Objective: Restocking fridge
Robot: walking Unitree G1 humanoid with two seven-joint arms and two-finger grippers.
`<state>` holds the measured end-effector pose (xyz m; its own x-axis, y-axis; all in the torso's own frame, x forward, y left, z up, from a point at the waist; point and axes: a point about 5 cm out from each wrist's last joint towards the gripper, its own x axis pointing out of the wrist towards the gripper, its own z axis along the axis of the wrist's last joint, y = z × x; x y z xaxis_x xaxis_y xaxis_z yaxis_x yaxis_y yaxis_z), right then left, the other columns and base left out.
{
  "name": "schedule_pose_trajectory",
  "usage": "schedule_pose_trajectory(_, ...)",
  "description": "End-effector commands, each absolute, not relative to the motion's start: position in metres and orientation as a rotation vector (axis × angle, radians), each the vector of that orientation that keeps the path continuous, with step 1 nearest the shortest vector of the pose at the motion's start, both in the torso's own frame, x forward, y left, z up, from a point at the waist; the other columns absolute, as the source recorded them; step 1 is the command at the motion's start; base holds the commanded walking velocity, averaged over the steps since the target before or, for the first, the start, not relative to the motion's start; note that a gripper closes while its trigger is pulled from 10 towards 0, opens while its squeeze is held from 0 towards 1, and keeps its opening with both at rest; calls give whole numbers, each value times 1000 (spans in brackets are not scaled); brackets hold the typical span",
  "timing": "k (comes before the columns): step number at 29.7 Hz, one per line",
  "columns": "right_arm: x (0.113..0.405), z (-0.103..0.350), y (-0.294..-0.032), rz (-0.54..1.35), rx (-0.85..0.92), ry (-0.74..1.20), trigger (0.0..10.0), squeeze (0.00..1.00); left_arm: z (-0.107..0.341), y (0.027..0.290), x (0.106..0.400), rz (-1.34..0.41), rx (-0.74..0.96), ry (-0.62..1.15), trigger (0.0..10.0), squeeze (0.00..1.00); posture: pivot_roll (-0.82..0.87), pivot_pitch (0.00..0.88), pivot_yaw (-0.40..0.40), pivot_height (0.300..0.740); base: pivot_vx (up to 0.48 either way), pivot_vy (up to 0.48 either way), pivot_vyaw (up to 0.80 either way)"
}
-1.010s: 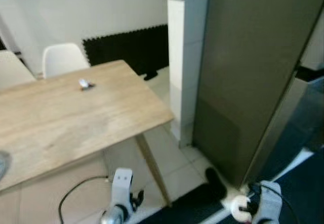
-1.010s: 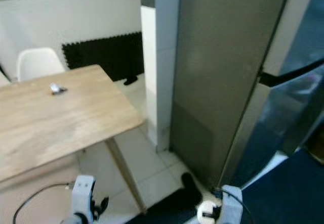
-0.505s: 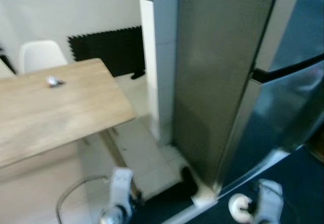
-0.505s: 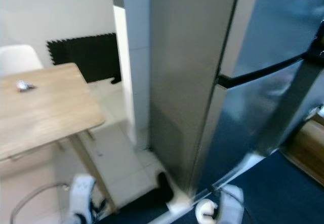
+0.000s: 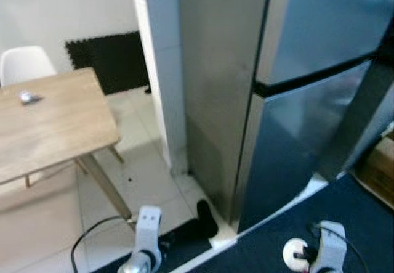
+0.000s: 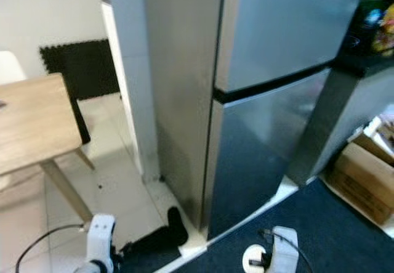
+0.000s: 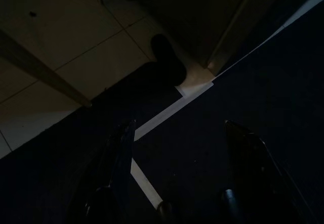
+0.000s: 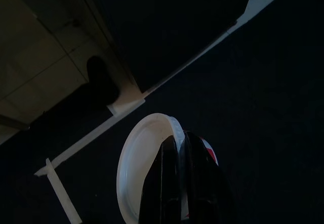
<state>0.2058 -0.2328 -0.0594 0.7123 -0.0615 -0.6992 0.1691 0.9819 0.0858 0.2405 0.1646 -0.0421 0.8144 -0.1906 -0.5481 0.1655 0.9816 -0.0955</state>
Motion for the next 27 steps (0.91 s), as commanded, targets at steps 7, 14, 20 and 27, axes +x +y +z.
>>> schedule_pose_trajectory(7, 205, -60, -230, -126, 159, 765, 10000, 0, -44, 167, 238, -199, -29, 599, 10000, 0, -93, 0, 37, 740, 0, 0, 0)
schedule_pose_trajectory(14, 206, -60, -229, -125, 159, 762, 10000, 0, -44, 166, 238, -224, -13, 604, 10000, 0, -94, 0, 38, 740, 0, 0, 0)
schedule_pose_trajectory(20, 206, -60, -229, -123, 157, 763, 10000, 0, -44, 167, 237, -217, -11, 605, 10000, 0, -98, 0, 40, 740, 0, -400, 0)
schedule_pose_trajectory(27, 204, -62, -229, -125, 164, 771, 10000, 0, -43, 164, 238, -251, 15, 591, 10000, 0, -96, 0, 43, 740, 0, 0, 0)
